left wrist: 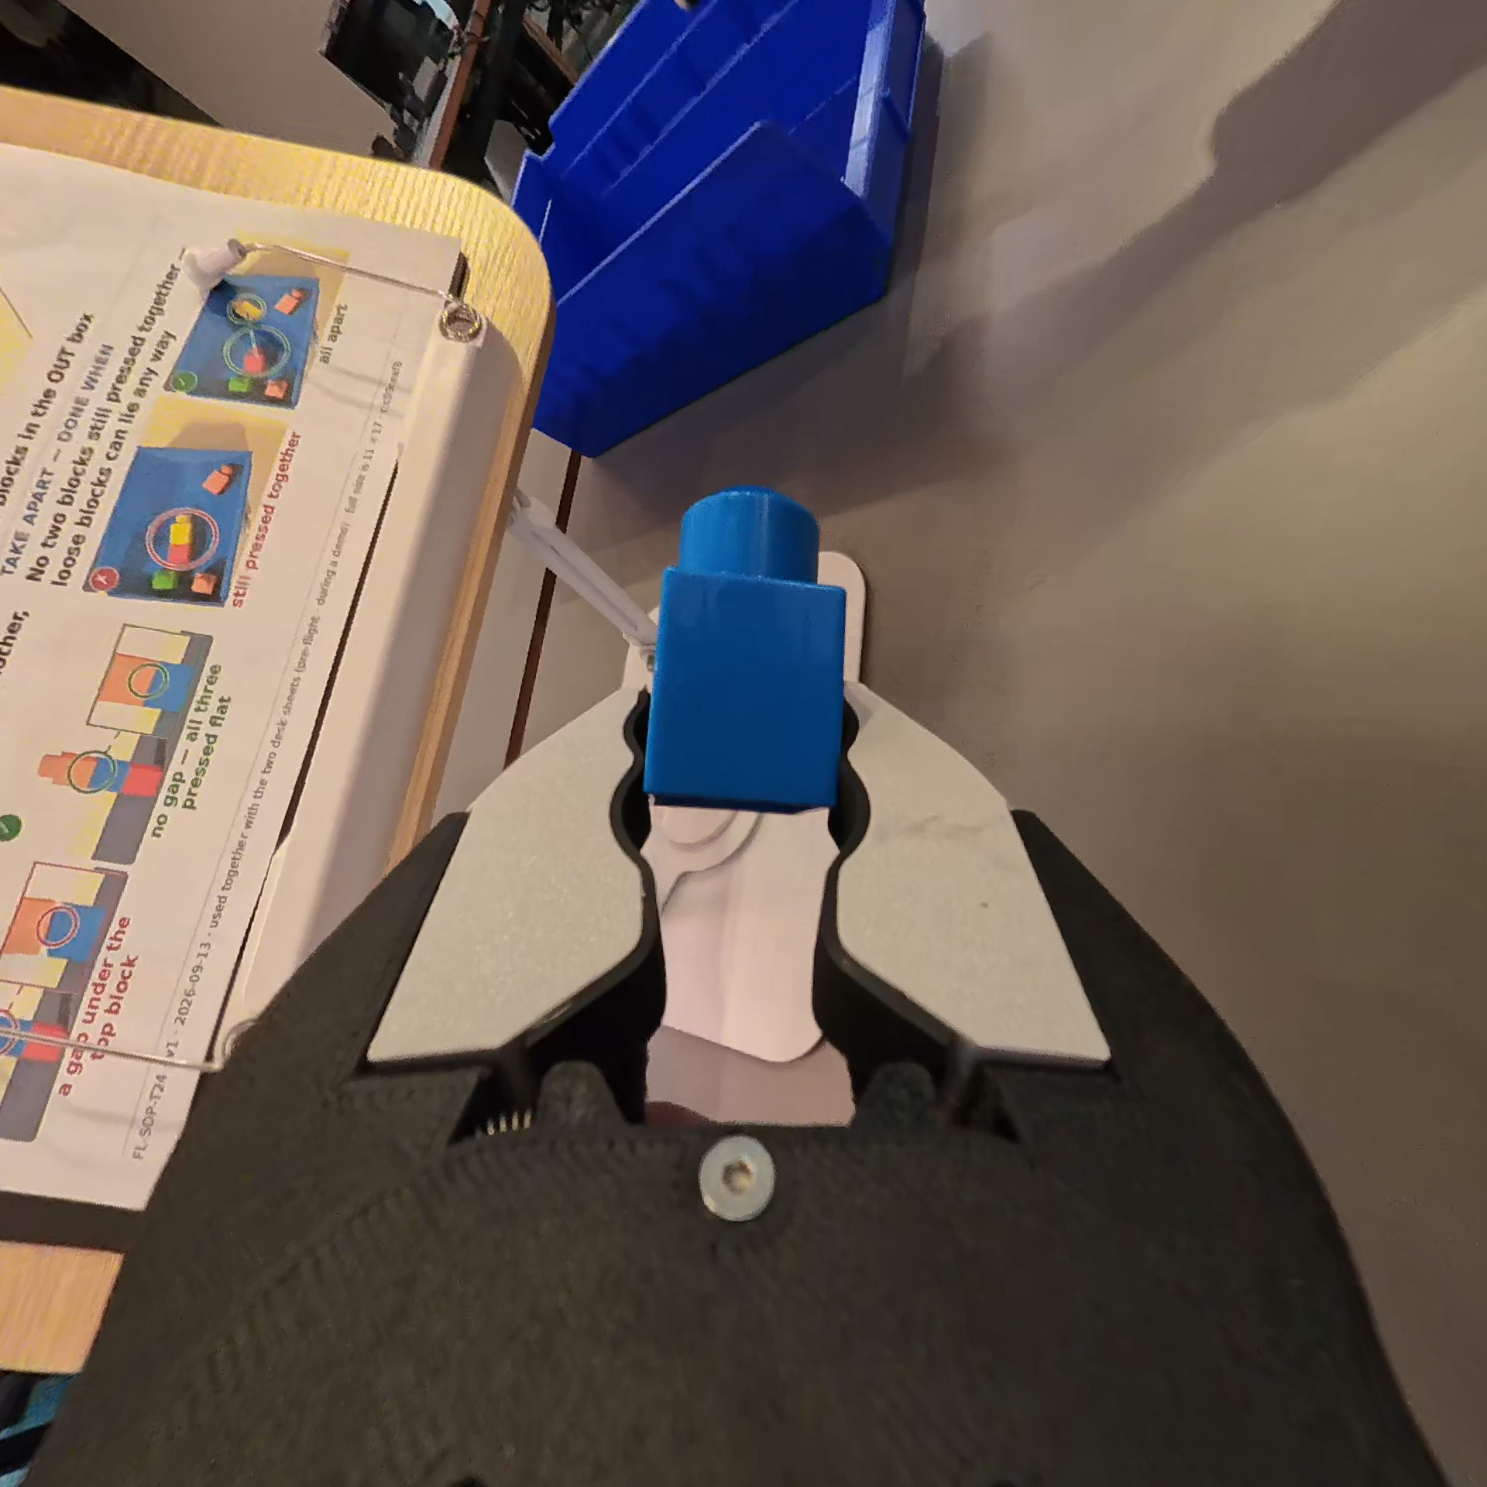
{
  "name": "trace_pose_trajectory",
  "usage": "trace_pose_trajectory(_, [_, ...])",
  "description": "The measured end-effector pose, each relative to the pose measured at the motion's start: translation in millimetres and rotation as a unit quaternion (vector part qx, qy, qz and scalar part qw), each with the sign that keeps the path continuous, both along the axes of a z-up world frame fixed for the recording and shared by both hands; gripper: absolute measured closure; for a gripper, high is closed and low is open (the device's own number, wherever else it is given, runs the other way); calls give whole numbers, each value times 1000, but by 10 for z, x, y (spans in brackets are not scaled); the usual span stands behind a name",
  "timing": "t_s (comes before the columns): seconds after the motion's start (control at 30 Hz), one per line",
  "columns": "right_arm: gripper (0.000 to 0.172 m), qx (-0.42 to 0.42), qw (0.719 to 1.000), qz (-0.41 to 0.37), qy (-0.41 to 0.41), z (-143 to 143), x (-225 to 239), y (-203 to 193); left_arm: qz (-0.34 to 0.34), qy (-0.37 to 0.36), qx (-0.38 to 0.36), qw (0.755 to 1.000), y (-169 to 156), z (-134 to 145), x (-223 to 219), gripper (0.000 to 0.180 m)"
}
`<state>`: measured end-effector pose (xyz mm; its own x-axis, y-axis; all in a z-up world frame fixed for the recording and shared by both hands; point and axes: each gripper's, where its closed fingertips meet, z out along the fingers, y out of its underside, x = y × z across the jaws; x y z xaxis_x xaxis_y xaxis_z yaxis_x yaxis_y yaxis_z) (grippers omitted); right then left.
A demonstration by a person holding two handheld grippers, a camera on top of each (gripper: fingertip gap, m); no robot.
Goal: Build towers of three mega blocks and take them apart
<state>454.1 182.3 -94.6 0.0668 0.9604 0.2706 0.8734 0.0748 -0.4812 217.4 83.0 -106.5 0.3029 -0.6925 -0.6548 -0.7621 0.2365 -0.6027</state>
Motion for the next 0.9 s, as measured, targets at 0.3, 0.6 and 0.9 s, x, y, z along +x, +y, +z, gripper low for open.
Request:
trace_pose_trajectory(0.3, [169, -12, 978, -208, 15, -309, 456, 280, 0, 22, 23, 1000, -20, -13, 102, 139])
trace_pose_trajectory(0.6, [172, -85, 972, -204, -78, -894, 362, 447, 0, 18, 25, 1000, -30, 26, 106, 139])
trace_pose_trajectory(0.9, [164, -23, 972, -228, 48, -237, 259, 268, 3, 8, 42, 999, -42, 92, 110, 139])
